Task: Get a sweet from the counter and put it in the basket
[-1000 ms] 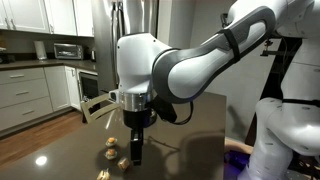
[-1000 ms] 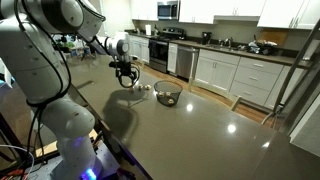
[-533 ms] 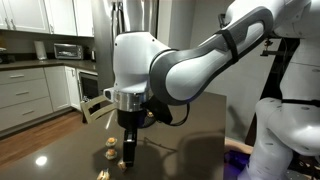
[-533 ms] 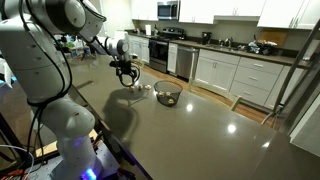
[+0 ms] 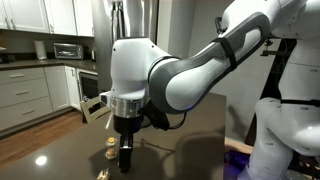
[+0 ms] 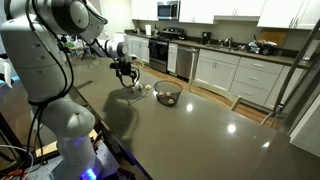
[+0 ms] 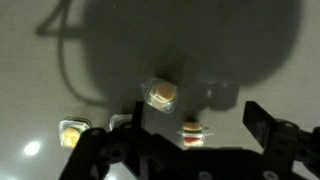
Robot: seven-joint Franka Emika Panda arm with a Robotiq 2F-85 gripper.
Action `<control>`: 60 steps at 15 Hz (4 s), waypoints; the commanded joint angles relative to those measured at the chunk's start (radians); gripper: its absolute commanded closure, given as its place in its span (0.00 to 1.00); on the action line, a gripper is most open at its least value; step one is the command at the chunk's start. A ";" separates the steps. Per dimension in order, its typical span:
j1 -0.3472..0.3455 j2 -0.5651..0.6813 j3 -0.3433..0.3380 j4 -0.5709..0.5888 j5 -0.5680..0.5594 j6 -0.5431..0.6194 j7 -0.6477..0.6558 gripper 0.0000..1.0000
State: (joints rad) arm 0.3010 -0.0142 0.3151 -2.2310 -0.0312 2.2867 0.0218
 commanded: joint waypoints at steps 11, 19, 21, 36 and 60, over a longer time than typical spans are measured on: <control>0.012 0.080 -0.005 -0.009 -0.143 0.079 0.058 0.06; 0.010 0.098 -0.019 -0.015 -0.203 0.142 0.076 0.44; 0.009 0.100 -0.024 -0.015 -0.214 0.149 0.078 0.58; -0.005 0.038 -0.045 -0.004 -0.200 0.027 0.039 0.94; -0.073 -0.180 -0.134 0.023 -0.094 -0.245 -0.168 0.93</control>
State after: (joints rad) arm 0.2351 -0.1664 0.1852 -2.2223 -0.1704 2.1045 -0.0749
